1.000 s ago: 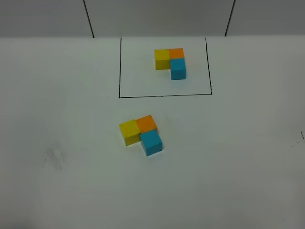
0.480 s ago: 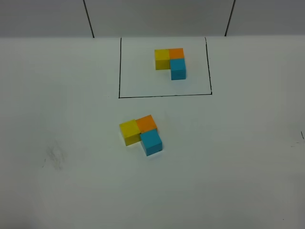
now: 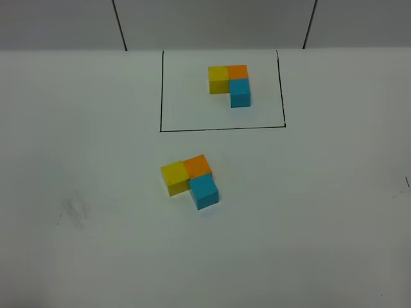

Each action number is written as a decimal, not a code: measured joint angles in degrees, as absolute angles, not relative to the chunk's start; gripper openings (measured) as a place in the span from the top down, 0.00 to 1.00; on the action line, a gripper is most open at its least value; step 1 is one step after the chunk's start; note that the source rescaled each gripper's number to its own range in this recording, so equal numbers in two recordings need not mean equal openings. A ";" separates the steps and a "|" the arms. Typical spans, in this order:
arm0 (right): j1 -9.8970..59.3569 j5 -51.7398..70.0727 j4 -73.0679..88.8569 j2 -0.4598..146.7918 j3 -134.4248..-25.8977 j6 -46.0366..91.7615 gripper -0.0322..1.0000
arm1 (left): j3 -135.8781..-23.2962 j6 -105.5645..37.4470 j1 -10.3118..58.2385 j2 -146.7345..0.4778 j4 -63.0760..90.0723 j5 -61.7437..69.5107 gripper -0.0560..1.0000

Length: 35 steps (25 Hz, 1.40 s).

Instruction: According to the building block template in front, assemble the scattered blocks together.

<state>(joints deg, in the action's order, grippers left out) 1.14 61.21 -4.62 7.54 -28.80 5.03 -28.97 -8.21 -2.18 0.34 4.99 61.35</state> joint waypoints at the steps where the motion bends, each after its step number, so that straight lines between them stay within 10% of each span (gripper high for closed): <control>1: 1.14 61.21 -4.62 6.78 -28.80 5.03 0.96 | -28.97 -8.26 -2.18 0.34 4.99 61.35 0.94; 35: 1.14 61.25 -4.62 -0.24 -28.80 5.03 0.96 | -28.97 -8.32 -2.18 0.34 4.99 61.35 0.94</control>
<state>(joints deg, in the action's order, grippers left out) 1.14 61.25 -4.62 -0.24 -28.80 5.03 -28.97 -8.32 -2.18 0.34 4.99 61.35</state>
